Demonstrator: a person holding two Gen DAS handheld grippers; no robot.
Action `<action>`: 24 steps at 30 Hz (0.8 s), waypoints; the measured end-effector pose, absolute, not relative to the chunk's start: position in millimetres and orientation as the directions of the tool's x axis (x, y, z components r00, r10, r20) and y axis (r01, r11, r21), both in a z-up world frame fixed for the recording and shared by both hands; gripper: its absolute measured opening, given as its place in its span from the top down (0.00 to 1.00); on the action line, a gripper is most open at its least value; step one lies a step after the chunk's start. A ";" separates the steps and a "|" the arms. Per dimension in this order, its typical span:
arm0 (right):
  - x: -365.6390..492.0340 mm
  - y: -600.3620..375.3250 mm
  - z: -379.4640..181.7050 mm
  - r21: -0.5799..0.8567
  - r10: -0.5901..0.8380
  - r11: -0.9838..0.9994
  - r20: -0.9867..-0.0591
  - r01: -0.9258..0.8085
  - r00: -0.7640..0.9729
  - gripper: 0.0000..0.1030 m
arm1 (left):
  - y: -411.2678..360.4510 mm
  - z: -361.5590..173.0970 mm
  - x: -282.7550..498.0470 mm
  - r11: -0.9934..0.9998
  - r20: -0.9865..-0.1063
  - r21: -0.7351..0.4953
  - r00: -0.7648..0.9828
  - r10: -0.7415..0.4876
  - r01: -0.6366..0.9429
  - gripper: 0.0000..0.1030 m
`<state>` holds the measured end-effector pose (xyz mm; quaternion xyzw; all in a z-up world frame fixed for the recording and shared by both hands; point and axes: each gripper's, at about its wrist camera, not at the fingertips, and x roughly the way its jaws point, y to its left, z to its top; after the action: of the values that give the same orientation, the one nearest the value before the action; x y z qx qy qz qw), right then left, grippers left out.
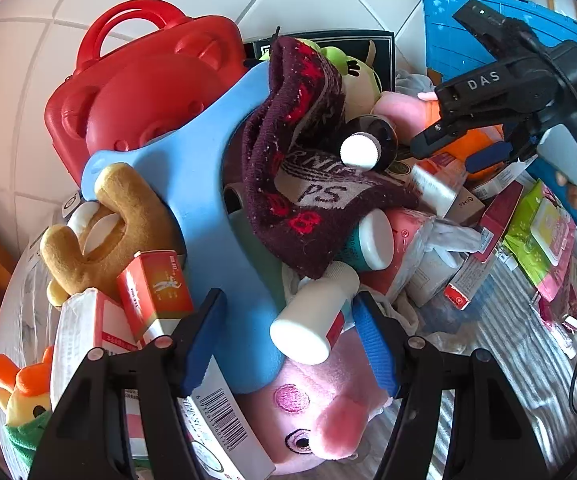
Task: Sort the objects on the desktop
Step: 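Reach the right gripper into the pile toward the blue-white ointment box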
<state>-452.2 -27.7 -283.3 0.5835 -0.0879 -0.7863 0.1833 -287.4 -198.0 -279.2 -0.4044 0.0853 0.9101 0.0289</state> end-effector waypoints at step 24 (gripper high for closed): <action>-429.2 -51.4 -287.7 0.354 -0.417 -0.894 -0.882 0.276 -0.218 0.59 | -203.5 -277.3 -281.8 -0.986 -0.731 0.108 -0.682 0.005 -0.123 0.65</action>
<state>-429.2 -51.4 -287.7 0.5841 -0.0602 -0.7782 0.2227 -281.8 -203.5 -277.3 -0.3970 0.0745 0.9141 0.0351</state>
